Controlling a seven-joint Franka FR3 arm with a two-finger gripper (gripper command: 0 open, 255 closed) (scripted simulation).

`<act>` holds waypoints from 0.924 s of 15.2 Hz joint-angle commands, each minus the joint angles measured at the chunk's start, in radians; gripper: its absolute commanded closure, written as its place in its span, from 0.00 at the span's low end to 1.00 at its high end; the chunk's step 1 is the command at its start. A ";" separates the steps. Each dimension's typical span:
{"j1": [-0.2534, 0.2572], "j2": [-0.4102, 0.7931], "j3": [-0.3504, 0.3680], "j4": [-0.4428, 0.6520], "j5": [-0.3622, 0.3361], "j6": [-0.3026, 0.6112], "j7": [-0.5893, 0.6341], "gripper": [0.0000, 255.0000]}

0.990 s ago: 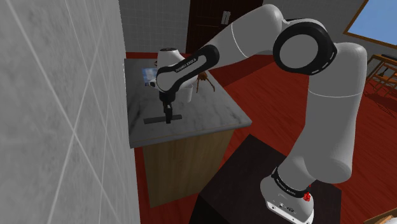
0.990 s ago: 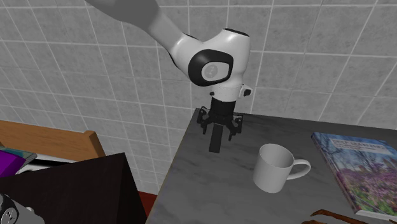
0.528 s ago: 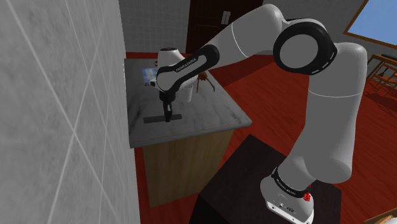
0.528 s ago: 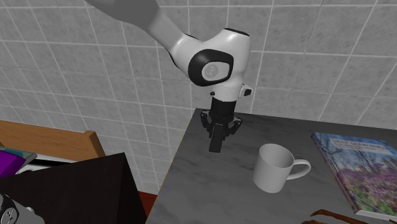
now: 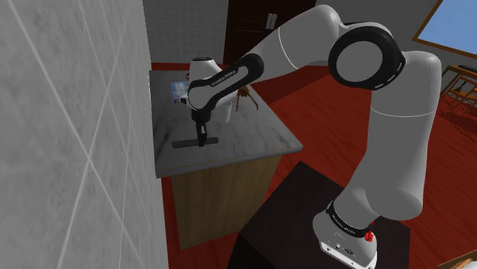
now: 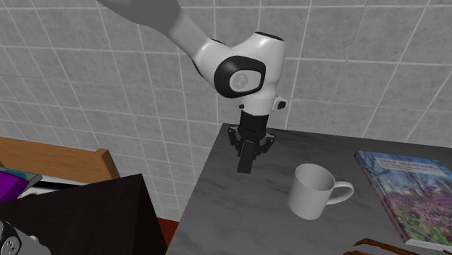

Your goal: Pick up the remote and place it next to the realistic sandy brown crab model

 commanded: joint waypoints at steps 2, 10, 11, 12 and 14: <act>0.001 -0.015 0.000 0.003 -0.001 -0.020 0.002 1.00; 0.002 -0.076 -0.003 0.029 -0.007 -0.108 0.010 1.00; 0.002 -0.083 -0.003 0.033 -0.008 -0.119 0.011 1.00; 0.002 -0.090 -0.003 0.038 -0.009 -0.130 0.012 1.00; 0.002 -0.103 -0.004 0.047 -0.010 -0.153 0.014 1.00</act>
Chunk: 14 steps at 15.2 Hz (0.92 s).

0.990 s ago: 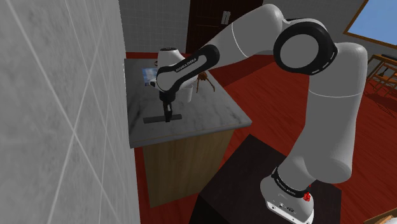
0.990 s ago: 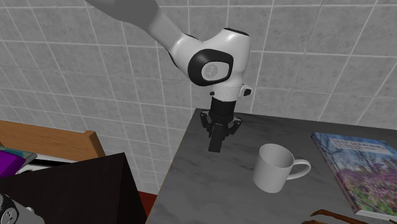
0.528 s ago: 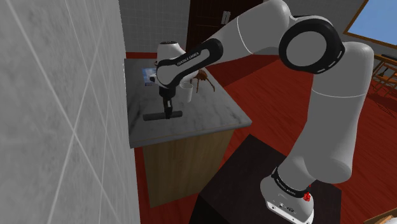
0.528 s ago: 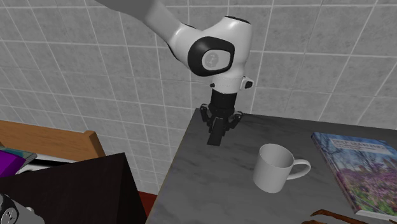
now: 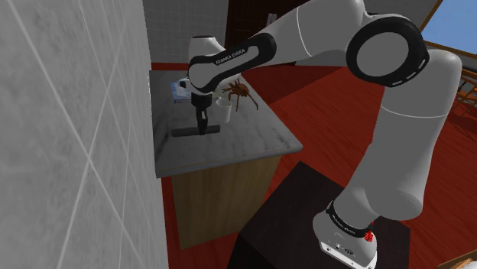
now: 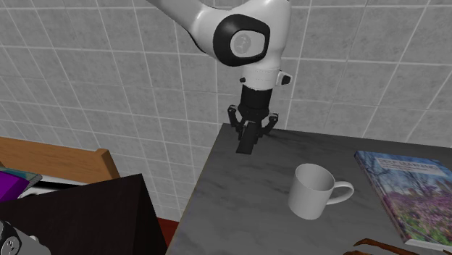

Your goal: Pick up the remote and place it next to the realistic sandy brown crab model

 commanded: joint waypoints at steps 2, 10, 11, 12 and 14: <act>0.000 -0.018 -0.001 0.015 -0.002 -0.033 0.002 1.00; 0.000 -0.061 -0.002 0.066 -0.006 -0.127 0.009 1.00; 0.000 -0.066 -0.002 0.073 -0.007 -0.139 0.010 1.00; 0.000 -0.070 -0.002 0.081 -0.007 -0.151 0.011 1.00; 0.000 -0.079 -0.002 0.097 -0.008 -0.175 0.012 1.00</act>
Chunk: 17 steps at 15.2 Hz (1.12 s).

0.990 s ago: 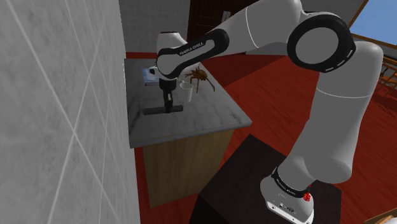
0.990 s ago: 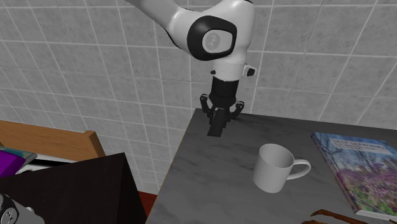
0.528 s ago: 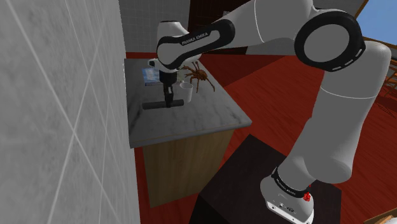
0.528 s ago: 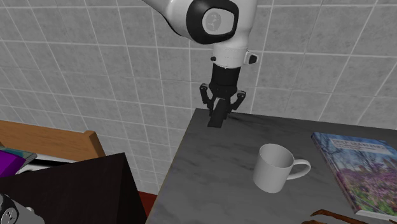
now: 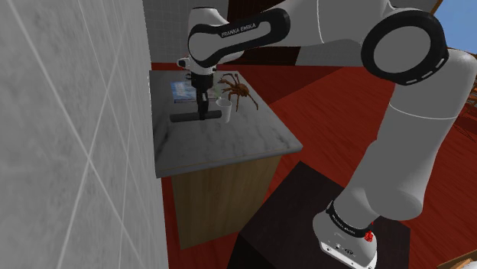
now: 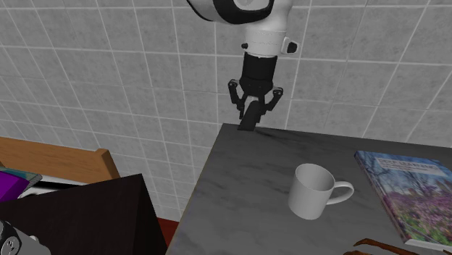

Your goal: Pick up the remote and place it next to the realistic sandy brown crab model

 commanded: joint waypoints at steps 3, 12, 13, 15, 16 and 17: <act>0.000 -0.014 0.000 0.028 -0.002 -0.042 0.003 1.00; -0.117 -0.055 -0.079 -0.028 0.000 -0.039 -0.194 1.00; -0.131 -0.055 -0.088 -0.028 0.000 -0.040 -0.216 1.00; -0.157 -0.053 -0.106 -0.024 0.001 -0.043 -0.260 1.00; -0.171 -0.050 -0.115 -0.021 0.002 -0.045 -0.283 1.00; -0.184 -0.047 -0.124 -0.016 0.002 -0.047 -0.305 1.00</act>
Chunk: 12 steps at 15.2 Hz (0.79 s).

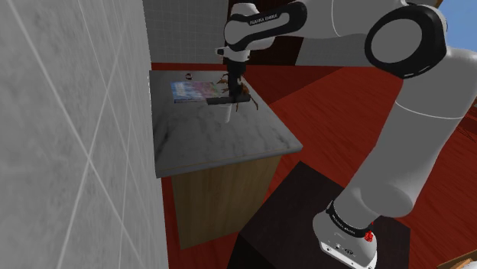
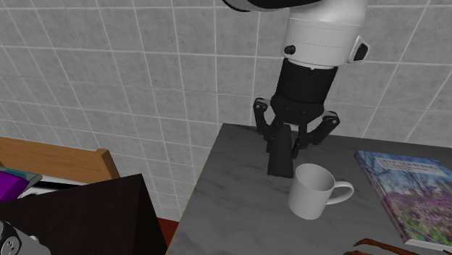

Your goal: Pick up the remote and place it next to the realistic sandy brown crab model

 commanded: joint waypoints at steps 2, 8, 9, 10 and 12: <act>-0.040 0.017 -0.026 0.022 0.003 -0.008 -0.068 1.00; -0.125 0.067 -0.075 0.090 0.014 -0.033 -0.201 1.00; -0.140 0.079 -0.083 0.106 0.016 -0.039 -0.223 1.00; -0.155 0.092 -0.090 0.124 0.019 -0.045 -0.245 1.00; -0.185 0.120 -0.104 0.162 0.026 -0.058 -0.289 1.00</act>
